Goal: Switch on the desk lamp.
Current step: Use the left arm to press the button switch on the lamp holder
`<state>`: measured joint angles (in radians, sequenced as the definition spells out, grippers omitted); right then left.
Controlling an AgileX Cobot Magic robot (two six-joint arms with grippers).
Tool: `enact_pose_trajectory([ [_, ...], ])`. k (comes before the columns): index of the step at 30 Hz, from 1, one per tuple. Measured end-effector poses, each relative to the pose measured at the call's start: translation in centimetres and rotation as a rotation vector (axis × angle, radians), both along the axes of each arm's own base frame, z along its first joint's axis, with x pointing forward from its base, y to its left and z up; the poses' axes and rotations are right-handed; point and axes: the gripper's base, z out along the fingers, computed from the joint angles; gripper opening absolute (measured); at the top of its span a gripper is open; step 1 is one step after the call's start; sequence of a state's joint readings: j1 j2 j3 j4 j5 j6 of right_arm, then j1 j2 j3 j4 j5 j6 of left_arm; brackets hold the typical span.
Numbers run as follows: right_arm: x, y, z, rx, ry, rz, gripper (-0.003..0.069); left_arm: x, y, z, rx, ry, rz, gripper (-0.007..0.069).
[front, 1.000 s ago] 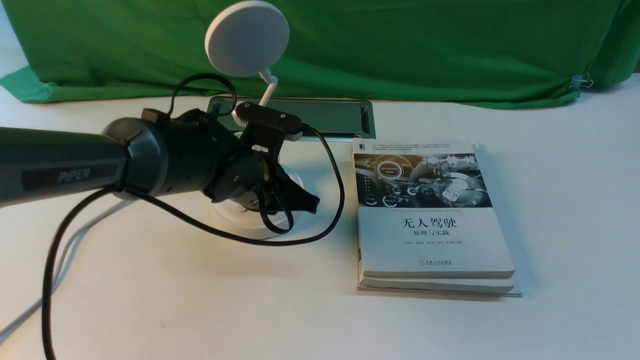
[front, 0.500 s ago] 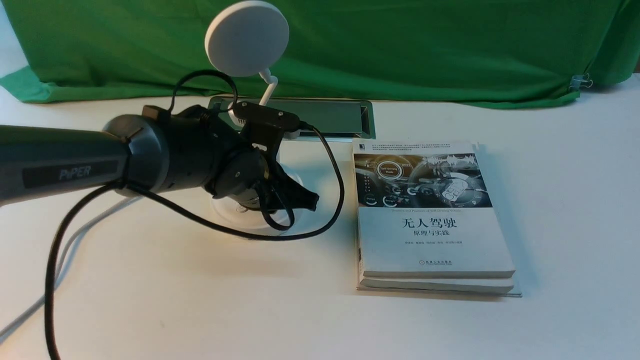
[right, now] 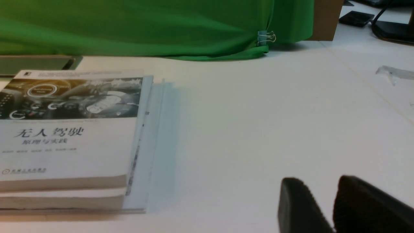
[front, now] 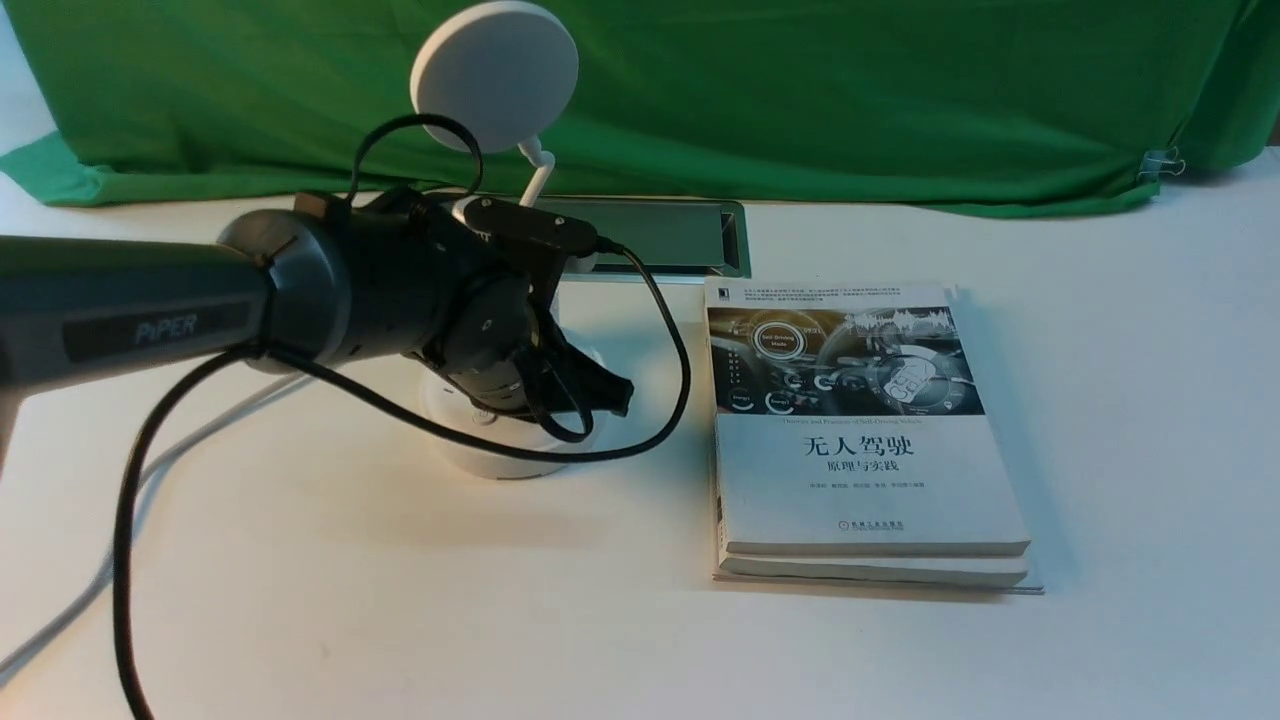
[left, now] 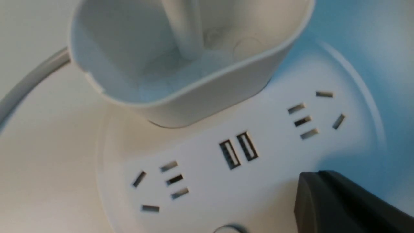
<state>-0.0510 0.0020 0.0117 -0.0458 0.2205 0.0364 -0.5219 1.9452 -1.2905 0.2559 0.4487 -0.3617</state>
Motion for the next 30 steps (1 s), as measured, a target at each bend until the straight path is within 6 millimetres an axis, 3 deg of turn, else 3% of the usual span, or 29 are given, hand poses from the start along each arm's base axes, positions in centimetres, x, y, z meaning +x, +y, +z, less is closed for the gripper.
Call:
enact_pose_trajectory([
  [19, 0.0, 0.0, 0.0, 0.0, 0.0, 0.0, 0.0239, 0.2, -0.5, -0.7, -0.035, 0.03, 0.01, 0.0],
  [24, 0.0, 0.0, 0.0, 0.0, 0.0, 0.0, 0.0239, -0.3, -0.4, 1.2, -0.073, 0.002, 0.017, 0.0],
  [27, 0.0, 0.0, 0.0, 0.0, 0.0, 0.0, 0.0239, -1.1, -0.2, 3.8, -0.108, -0.027, 0.019, 0.0],
  [28, 0.0, 0.0, 0.0, 0.0, 0.0, 0.0, 0.0239, -1.9, 0.0, 5.6, -0.136, -0.025, 0.022, 0.0],
  [30, 0.0, 0.0, 0.0, 0.0, 0.0, 0.0, 0.0239, -3.1, 0.3, 6.8, -0.158, 0.012, 0.005, 0.0],
])
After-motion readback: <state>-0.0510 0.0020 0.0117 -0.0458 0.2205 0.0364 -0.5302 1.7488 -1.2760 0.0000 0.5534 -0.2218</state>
